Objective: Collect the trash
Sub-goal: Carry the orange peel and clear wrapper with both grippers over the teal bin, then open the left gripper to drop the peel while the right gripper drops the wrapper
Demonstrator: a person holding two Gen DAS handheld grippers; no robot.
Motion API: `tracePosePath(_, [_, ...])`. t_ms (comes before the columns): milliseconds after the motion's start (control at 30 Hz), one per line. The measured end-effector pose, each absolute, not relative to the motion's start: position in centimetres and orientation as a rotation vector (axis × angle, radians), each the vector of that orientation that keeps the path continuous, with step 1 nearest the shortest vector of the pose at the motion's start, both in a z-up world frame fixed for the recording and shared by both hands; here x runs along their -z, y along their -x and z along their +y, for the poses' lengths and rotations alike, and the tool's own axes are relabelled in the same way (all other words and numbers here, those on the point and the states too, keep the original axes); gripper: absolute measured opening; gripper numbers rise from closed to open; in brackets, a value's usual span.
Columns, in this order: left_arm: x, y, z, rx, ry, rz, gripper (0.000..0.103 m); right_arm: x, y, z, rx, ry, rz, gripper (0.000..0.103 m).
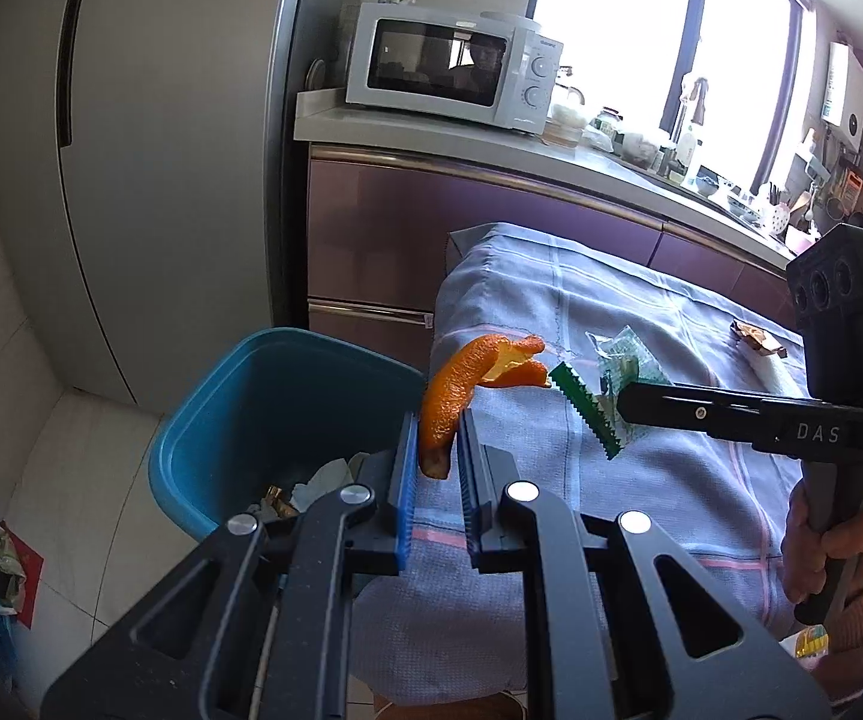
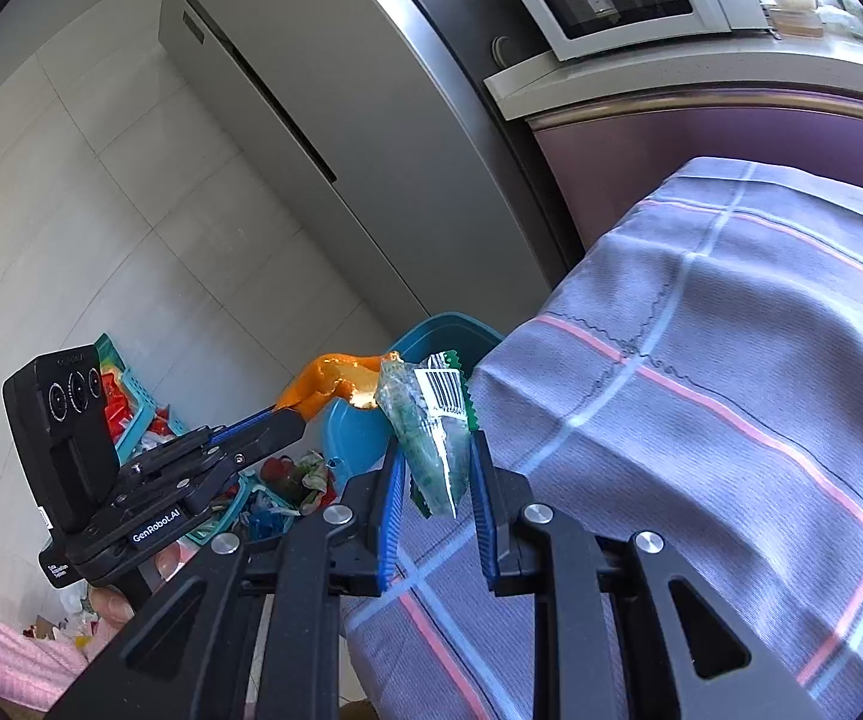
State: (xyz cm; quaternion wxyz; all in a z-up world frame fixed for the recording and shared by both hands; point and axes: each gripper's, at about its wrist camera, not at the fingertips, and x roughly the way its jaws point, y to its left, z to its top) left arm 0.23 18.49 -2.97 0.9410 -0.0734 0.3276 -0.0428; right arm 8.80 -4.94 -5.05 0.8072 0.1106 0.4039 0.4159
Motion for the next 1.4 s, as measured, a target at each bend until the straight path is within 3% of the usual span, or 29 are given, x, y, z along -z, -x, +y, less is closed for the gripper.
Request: tracePosePath(1400, [9.3,-5.4,27.5,-0.149,0.282,0.793,0.012,7.2,-15.3,6.2,-0.876,-0.074,0.955,0.021])
